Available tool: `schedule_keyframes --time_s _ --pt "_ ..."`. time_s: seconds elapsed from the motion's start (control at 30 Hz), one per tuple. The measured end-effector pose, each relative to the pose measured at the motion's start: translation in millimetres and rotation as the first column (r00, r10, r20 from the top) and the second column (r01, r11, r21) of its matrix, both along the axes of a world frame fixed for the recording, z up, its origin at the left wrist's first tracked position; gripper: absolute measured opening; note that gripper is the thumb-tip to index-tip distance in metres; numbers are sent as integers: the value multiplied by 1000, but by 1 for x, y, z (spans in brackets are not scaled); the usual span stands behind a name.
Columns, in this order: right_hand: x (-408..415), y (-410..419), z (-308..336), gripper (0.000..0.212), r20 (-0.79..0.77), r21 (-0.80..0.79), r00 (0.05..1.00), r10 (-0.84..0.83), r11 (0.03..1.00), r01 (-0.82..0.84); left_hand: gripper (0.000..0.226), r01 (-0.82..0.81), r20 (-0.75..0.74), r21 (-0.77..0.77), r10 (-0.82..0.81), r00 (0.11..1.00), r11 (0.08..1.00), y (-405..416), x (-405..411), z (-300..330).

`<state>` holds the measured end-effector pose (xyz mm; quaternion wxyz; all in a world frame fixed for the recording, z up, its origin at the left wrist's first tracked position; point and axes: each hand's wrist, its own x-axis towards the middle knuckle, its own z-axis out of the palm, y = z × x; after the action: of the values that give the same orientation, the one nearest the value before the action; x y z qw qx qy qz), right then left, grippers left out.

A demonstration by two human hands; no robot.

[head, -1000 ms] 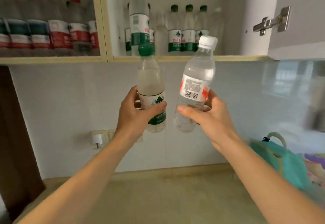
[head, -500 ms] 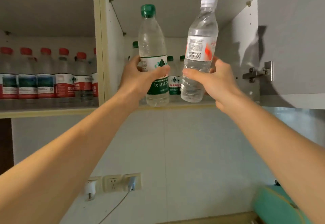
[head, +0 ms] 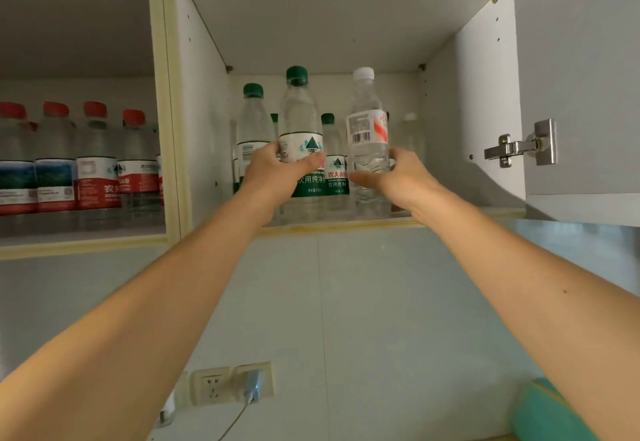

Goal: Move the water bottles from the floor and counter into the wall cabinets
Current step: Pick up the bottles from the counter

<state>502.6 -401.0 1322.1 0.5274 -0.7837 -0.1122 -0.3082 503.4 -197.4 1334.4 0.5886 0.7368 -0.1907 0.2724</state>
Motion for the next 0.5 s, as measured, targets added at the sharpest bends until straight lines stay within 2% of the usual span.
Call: schedule_keyframes --time_s 0.1,0.3,0.5 --pt "15 -1 -1 63 -1 -27 1000 -19 999 19 44 -38 7 38 38 999 999 -5 15 2" --pt "35 2 0 53 1 -90 1000 -28 996 28 48 -159 27 142 157 987 977 -24 37 3" --pt "38 0 -2 54 11 -195 993 -121 973 121 57 -209 5 187 212 977 960 -31 41 6"
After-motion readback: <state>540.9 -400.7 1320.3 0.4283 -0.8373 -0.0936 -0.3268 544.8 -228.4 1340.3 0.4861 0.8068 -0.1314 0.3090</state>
